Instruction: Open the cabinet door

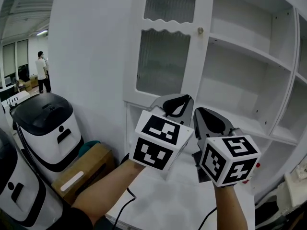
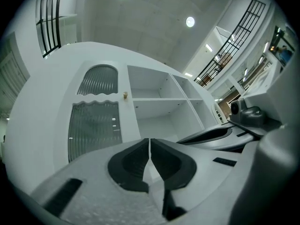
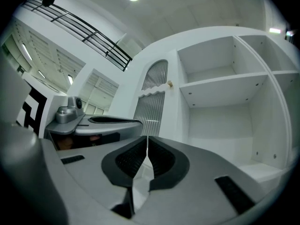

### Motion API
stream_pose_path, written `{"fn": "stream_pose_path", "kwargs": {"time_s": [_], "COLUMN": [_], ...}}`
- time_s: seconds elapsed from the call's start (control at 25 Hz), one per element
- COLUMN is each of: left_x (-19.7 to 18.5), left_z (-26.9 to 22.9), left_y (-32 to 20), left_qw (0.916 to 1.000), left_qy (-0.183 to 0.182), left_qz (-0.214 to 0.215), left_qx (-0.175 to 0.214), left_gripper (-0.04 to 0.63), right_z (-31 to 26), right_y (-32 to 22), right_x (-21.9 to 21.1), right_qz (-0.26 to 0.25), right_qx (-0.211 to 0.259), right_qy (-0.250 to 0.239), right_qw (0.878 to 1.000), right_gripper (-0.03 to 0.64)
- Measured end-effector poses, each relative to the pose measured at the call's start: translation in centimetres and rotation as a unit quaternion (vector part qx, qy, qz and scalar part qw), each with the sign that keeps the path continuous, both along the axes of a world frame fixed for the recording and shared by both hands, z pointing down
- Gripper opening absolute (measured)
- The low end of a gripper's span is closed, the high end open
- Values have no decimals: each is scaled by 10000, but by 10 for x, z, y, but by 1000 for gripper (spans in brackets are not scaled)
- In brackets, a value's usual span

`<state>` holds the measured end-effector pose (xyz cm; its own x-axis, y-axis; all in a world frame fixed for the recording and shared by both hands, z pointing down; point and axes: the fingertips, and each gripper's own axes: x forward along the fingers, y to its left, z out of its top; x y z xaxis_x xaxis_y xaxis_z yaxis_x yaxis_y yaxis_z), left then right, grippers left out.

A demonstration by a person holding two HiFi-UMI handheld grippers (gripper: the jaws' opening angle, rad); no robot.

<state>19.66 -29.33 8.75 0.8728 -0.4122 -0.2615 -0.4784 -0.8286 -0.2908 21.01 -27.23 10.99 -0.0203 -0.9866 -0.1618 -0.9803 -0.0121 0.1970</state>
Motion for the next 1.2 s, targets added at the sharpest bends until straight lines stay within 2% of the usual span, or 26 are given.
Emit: {"fn": "stream_pose_path", "kwargs": {"time_s": [0.36, 0.6, 0.76, 0.96, 1.2], "left_x": [11, 19, 24, 34, 44], "left_z": [-34, -61, -82, -96, -117], "left_y": [-26, -36, -41, -45, -52], "left_qw": [9985, 9957, 9932, 9910, 9886], "left_qy": [207, 331, 480, 595, 765], "left_qz": [164, 229, 198, 78, -269], "left_qx": [478, 832, 1046, 1194, 1271], "left_gripper": [11, 51, 52, 71, 83], "right_z": [-28, -43, -46, -53, -63], "right_y": [-30, -42, -48, -50, -49], "right_x": [11, 14, 20, 30, 38], "right_qz": [171, 255, 213, 149, -188], "right_qx": [223, 315, 339, 373, 450], "right_qy": [76, 199, 182, 306, 364], "right_qw": [9996, 9990, 9990, 9987, 9981], "right_gripper": [21, 21, 21, 21, 21]}}
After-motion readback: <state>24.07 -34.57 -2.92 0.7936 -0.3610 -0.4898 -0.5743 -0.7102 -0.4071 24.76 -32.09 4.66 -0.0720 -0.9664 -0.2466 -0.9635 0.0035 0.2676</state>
